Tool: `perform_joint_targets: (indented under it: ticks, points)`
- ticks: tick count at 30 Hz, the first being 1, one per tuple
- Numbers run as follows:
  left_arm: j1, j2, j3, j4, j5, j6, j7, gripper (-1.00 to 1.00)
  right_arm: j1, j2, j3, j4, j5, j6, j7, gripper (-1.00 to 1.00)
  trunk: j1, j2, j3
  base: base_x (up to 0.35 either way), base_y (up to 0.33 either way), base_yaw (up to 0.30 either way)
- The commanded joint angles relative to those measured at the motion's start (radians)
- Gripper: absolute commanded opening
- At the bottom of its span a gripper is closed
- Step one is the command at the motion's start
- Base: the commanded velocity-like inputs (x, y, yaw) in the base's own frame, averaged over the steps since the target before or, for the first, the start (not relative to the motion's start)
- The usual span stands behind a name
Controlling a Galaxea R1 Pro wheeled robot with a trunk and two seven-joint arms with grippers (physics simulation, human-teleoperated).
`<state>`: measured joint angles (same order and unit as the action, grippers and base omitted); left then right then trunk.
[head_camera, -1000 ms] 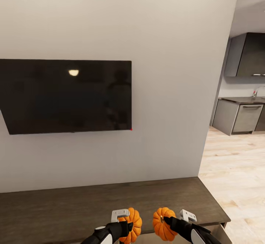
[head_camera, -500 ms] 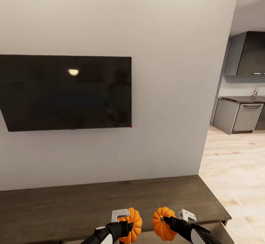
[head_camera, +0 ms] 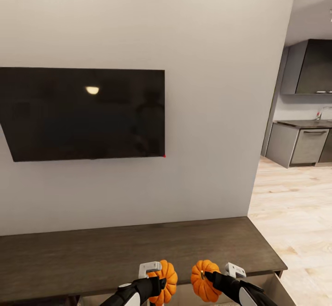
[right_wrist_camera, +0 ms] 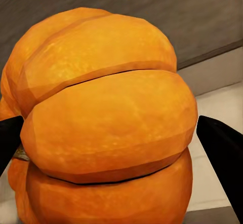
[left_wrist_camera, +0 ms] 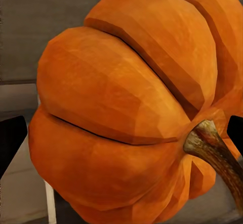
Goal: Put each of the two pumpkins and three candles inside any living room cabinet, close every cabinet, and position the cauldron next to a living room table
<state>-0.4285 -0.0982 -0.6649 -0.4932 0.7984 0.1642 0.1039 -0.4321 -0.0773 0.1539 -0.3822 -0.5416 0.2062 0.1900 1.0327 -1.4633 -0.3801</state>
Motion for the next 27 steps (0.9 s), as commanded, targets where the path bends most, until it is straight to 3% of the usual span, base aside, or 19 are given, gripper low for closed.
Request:
perform_joint_targets:
  ticks: [1, 6, 27]
  points:
    - [-0.001, 0.001, -0.006, -0.002, 0.01, 0.002, 0.009, -1.0, 0.0, -0.001, 0.004, -0.001, -0.006, 0.004, 0.0, -1.0, 0.0, -0.001, -0.001, -0.002, 0.0, 0.0]
    - [-0.001, -0.001, -0.008, -0.002, 0.01, 0.001, 0.01, -1.0, 0.0, -0.001, 0.004, -0.001, -0.007, 0.004, 0.0, -1.0, 0.019, -0.036, -0.017, 0.0, 0.0, 0.0]
    - [-0.001, -0.001, -0.013, -0.002, 0.005, -0.001, 0.01, -1.0, 0.0, -0.001, 0.005, 0.0, -0.004, -0.016, 0.003, -1.0, 0.019, -0.036, -0.017, -0.003, 0.0, 0.0]
